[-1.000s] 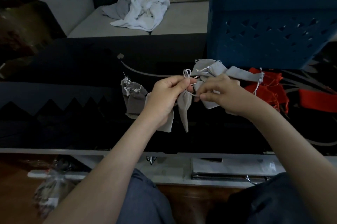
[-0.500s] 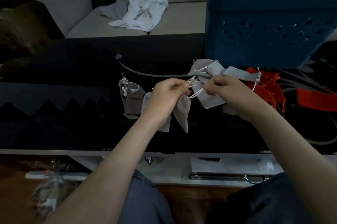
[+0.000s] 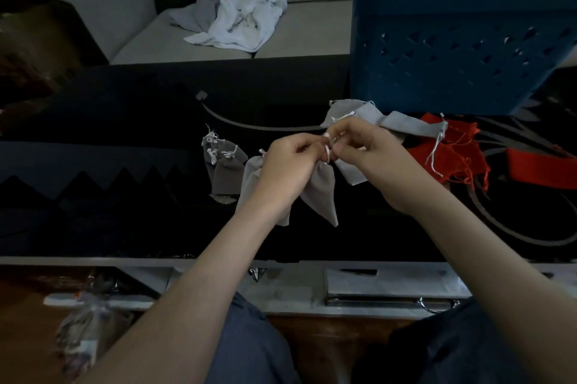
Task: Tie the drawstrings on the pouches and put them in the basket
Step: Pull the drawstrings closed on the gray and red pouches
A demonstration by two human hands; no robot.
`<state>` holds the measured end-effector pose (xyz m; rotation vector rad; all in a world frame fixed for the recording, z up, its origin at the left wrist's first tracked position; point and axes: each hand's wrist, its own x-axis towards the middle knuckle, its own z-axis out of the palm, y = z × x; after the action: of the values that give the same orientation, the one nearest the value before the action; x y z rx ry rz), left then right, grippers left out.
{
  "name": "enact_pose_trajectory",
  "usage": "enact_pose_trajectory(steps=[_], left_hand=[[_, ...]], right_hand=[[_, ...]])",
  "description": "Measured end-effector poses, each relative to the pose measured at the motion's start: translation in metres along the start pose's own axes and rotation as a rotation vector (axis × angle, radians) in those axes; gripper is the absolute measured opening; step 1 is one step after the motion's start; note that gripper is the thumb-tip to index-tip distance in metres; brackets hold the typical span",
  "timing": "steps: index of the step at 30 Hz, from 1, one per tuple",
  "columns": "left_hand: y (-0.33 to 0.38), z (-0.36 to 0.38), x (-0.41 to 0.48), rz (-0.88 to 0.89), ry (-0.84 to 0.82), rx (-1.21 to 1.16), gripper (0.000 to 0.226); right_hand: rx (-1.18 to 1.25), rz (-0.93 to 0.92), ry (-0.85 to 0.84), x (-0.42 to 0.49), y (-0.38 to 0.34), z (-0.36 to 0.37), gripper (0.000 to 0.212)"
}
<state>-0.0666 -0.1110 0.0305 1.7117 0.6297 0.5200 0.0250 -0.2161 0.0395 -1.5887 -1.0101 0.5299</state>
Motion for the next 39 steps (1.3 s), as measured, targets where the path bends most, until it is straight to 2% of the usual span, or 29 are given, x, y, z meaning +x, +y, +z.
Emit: enact_pose_trajectory(steps=[5,10,16,24,29,33,36,39], left_hand=[[-0.0002,-0.0014,-0.0025,0.048,-0.008,0.031,0.026],[0.0006,-0.0020,-0.0061,0.059,-0.040,0.054,0.013],[0.0013,-0.0012,-0.0064,0.170,0.066,0.100,0.025],[-0.0019,0.0002,-0.0045,0.133,0.044,0.029,0.022],[-0.0036,-0.0012,-0.0020,0.074,0.060,-0.058,0.022],[-0.0051,-0.0004,-0.0009,-0.021,-0.027,-0.048,0.030],[-0.0032,-0.0004,-0.0012,-0.050,-0.049,-0.097,0.034],[-0.0012,0.0007,-0.0013,-0.058,-0.022,-0.163,0.029]], right_hand=[[-0.132,-0.034,0.092,0.0033,0.0052,0.0054,0.023],[-0.234,-0.049,0.135,0.0036,0.0072,0.0051,0.026],[-0.242,-0.016,0.117,0.0042,0.0058,0.0067,0.013],[-0.132,0.069,0.191,0.0059,0.0090,0.0040,0.009],[-0.251,0.023,0.228,0.0054,0.0059,0.0030,0.006],[-0.311,-0.025,0.232,0.0020,0.0014,0.0018,0.009],[-0.263,-0.041,0.238,0.0018,0.0001,0.0033,0.014],[-0.154,0.028,0.234,0.0038,-0.0001,0.0041,0.011]])
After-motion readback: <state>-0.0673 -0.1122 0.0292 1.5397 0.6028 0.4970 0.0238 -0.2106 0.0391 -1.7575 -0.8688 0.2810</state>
